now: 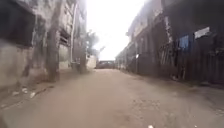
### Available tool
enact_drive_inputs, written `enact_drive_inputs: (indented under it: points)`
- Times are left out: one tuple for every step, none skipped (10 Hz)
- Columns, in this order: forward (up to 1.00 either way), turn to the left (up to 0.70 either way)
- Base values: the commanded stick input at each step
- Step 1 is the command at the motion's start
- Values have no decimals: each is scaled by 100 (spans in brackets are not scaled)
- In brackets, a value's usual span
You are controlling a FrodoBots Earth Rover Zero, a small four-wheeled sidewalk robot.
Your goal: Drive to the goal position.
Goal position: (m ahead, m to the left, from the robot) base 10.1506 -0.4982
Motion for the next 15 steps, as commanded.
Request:
enact_drive_inputs:
  points:
    - [85, 1]
    - [85, 1]
    - [85, 1]
    - [85, 1]
    - [85, 1]
    - [85, 1]
    - [85, 1]
    - [85, 1]
    - [85, 1]
    - [85, 1]
    - [85, 1]
    - [85, 1]
    - [85, 1]
    - [85, 1]
    - [85, 1]
